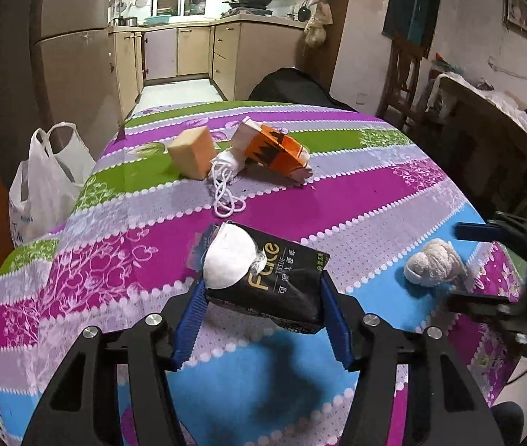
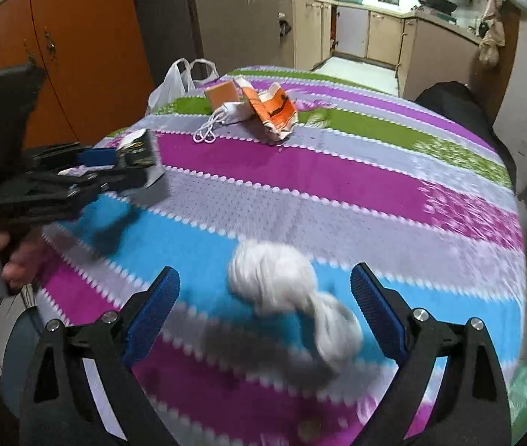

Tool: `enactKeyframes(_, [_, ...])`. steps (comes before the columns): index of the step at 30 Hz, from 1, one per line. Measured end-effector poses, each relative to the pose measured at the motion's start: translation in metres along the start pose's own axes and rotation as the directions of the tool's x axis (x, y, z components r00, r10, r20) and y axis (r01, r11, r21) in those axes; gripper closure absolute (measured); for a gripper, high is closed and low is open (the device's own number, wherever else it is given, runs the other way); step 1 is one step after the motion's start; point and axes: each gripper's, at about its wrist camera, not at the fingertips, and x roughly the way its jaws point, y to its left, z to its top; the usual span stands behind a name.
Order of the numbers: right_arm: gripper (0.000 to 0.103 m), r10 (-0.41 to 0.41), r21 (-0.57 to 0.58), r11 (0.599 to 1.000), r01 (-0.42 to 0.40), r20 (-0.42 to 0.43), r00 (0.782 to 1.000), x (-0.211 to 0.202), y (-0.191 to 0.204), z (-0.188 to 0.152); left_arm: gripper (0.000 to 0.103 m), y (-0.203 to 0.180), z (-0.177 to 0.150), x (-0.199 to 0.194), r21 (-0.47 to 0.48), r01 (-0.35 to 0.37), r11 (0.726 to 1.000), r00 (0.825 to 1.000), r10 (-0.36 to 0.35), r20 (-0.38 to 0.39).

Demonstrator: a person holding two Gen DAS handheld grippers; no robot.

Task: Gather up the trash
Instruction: 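Grasp the black Fake snack packet with the left tool, then grasp the white cloth ball with the right tool while the left tool holds the packet, then carry the black packet and white cloth ball over the green bin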

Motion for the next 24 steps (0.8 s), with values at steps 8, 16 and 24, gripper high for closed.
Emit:
enactKeyframes(8, [0.046, -0.071, 0.003, 0.997, 0.072, -0.064, 0.995, 0.020, 0.004, -0.006, 0.044, 0.009, -0.009, -0.005, -0.054, -0.018, 0.998, 1.000, 0.019, 0.010])
enactKeyframes(16, [0.062, -0.141, 0.085, 0.987, 0.139, 0.023, 0.990, -0.008, 0.006, -0.006, 0.044, 0.002, -0.007, -0.026, -0.087, -0.069, 0.994, 0.996, 0.074, 0.054])
enactKeyframes(24, [0.062, -0.284, 0.190, 0.949, 0.251, 0.174, 0.943, -0.089, 0.005, -0.011, 0.044, -0.030, 0.004, -0.065, -0.070, -0.113, 0.991, 0.983, 0.122, 0.135])
